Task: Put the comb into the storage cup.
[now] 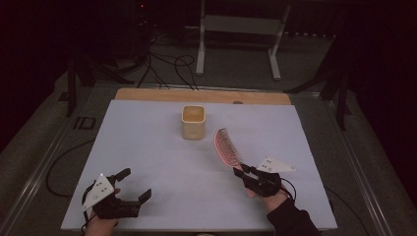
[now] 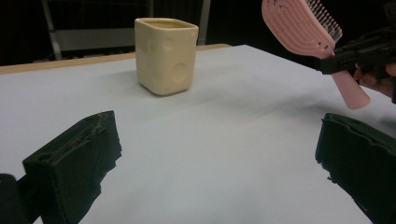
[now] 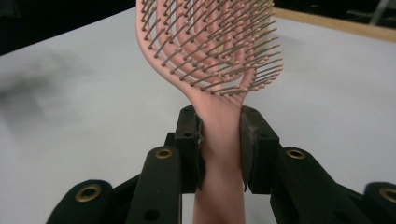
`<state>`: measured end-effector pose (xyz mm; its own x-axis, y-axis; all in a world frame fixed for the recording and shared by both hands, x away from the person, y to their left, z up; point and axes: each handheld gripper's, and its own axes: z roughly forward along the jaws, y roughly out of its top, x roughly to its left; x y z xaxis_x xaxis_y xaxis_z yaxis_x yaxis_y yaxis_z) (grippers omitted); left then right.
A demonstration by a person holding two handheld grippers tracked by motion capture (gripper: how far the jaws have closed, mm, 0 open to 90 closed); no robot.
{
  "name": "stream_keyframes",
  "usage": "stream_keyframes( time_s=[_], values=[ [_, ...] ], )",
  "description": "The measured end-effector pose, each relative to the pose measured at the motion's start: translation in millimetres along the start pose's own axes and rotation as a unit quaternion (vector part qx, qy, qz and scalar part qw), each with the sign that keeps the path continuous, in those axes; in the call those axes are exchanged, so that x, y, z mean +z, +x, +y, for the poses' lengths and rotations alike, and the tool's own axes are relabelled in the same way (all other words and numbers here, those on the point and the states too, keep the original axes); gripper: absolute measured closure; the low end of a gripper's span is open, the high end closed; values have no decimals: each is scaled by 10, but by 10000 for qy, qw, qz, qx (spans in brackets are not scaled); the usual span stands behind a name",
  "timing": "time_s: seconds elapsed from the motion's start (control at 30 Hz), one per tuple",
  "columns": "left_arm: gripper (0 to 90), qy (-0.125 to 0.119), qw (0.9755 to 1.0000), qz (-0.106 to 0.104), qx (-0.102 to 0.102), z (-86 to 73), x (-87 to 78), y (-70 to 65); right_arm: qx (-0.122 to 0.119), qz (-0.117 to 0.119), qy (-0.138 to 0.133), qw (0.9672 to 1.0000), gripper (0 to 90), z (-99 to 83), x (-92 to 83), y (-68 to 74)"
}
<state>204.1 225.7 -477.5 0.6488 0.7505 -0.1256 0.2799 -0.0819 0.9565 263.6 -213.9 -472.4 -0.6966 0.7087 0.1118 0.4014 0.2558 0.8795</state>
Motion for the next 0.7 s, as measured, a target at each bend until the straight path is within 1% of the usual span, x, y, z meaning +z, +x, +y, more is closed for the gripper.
stream_keyframes(
  time_s=[0.03, 0.07, 0.13, 0.17, 0.2, 0.23, 0.27, 0.3, 0.37, 0.4, 0.47, 0.5, 0.53, 0.6, 0.63, 0.7],
  values=[
    [3, 36, 10000, 8, 2, 38, 14, -4, 6, -56, -27, 10000, 717, -5, -2, -1],
    [3, 88, 9999, 60, 23, 77, 30, -7, -4, -30, -10, 10000, 717, -6, -3, -7],
    [3, 205, 9997, 118, 48, 156, 64, -10, 2, -63, -22, 10000, 718, -3, -5, -6],
    [3, 222, 9997, 131, 34, 193, 84, -13, 31, -24, 2, 10000, 719, 2, -6, -8],
    [3, 279, 9995, 143, 53, 229, 105, -12, -2, -72, -25, 10000, 719, 1, -9, -4],
    [3, 341, 9993, 161, 44, 263, 129, -14, 2, -45, -12, 10000, 719, 4, -9, -6],
    [3, 387, 9991, 157, 42, 295, 155, -15, 13, -26, -8, 10000, 719, 7, -8, -11],
    [3, 420, 9990, 147, 10, 325, 179, -20, 0, -60, -44, 10000, 719, 4, -12, -9],
    [3, 469, 9988, 132, 0, 383, 227, -32, -5, -44, -20, 10000, 720, 10, -16, -13],
    [3, 475, 9988, 103, -27, 413, 248, -40, -3, -89, -59, 9999, 720, 9, -21, -8],
    [3, 528, 9986, 76, -75, 479, 296, -61, 5, -68, -63, 10000, 720, 18, -29, -17],
    [4, 547, 9985, 56, -83, 514, 321, -72, 18, -117, -94, 9999, 720, 18, -35, -14],
    [4, 581, 9983, 48, -91, 553, 346, -84, 33, -77, -93, 9999, 720, 23, -37, -22],
    [4, 604, 9981, 8, -109, 629, 398, -112, 15, -128, -116, 9998, 721, 23, -42, -20],
    [4, 627, 9980, -20, -109, 666, 424, -126, 15, -85, -101, 9999, 720, 26, -43, -26],
    [4, 678, 9976, -67, -108, 737, 477, -154, 19, -127, -116, 9998, 721, 27, -48, -14]
  ],
)
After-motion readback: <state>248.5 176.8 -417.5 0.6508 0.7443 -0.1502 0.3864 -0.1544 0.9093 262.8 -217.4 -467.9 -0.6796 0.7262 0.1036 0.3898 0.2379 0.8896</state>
